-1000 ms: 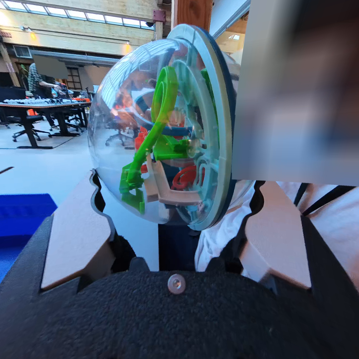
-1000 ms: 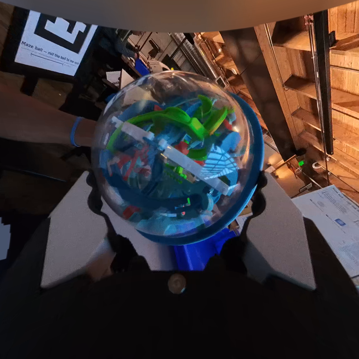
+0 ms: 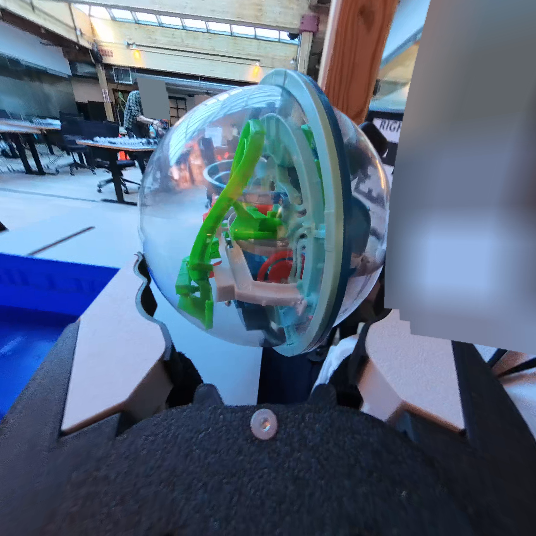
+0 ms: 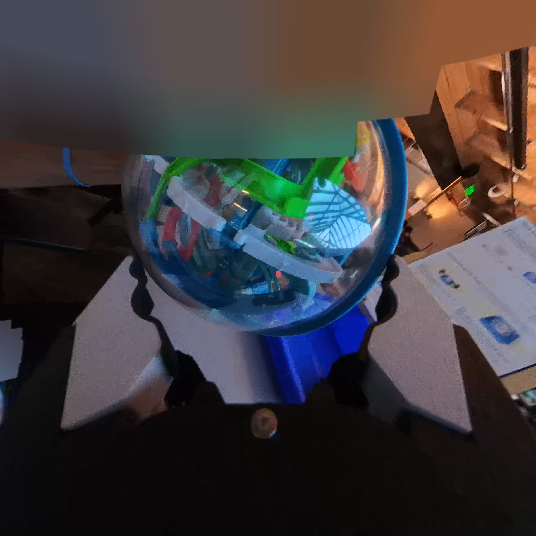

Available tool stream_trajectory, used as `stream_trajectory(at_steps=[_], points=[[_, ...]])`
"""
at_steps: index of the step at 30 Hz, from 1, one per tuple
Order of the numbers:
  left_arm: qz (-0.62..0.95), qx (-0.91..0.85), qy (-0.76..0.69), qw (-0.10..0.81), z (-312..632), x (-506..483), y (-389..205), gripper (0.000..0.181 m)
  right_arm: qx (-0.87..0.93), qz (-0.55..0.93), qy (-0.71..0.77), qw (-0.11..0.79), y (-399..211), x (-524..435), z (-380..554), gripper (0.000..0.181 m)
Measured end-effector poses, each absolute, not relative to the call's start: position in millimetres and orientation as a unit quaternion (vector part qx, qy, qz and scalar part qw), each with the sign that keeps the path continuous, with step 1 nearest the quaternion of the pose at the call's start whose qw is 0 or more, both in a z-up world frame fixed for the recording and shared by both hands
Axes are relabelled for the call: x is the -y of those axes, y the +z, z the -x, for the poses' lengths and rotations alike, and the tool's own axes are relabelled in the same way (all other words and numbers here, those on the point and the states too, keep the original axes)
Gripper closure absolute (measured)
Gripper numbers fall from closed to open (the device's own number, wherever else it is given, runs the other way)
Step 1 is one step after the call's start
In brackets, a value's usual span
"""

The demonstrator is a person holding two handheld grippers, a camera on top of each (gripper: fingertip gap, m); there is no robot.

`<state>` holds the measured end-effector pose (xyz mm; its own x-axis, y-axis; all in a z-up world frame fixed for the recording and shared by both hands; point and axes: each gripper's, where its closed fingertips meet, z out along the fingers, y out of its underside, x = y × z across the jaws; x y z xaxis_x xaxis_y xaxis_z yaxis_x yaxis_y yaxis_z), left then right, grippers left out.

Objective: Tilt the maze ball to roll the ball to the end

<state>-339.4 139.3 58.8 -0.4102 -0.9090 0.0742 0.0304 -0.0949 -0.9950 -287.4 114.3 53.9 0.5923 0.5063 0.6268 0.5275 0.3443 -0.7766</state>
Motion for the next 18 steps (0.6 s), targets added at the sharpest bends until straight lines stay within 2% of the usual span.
stream_trajectory(at_steps=[4,18], points=[[0.331,-0.613,-0.574,0.43,351,-110,70,0.031,0.496,0.454,-0.055,0.738,72,-84,301,0.026],[0.269,-0.692,-0.465,0.481,355,-70,121,0.03,0.477,0.343,-0.136,0.798,113,-48,303,0.027]])
